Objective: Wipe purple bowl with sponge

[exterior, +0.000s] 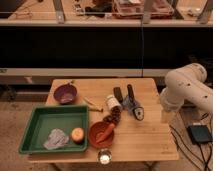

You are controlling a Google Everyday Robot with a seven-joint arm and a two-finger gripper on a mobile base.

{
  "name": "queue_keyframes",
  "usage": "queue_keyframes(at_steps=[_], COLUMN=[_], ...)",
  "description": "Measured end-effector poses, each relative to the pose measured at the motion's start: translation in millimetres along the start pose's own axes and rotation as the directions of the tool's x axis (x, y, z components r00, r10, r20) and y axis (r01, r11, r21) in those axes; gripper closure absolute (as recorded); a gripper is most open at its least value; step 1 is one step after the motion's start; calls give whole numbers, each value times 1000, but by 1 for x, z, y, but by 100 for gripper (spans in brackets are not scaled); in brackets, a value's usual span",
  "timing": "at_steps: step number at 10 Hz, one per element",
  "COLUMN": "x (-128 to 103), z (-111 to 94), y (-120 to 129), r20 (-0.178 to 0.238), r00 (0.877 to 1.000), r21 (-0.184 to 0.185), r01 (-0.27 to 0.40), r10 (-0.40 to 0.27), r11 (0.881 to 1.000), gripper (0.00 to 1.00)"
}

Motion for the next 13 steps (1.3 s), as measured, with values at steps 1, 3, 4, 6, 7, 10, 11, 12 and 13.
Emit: queue_keyframes(at_steps=[1, 3, 4, 6, 7, 10, 11, 12, 13], x=[0, 0, 0, -8, -18, -71, -87, -99, -118], z=[0, 0, -1, -8, -12, -20, -19, -18, -14], y=[0, 0, 0, -11, -22, -71, -87, -102, -118], r20=[0, 0, -1, 0, 9, 51, 69, 93, 144], r00=[1000, 1000, 1000, 1000, 999, 995, 993, 990, 983], r21=[0, 0, 1, 22, 35, 60, 69, 70, 69], r01=[0, 0, 1, 21, 34, 84, 92, 97, 107], r10=[0, 0, -1, -21, -34, -88, -97, -104, -116], r11=[1000, 1000, 1000, 1000, 999, 995, 993, 993, 992], gripper=[35, 35, 35, 35, 35, 35, 35, 35, 35])
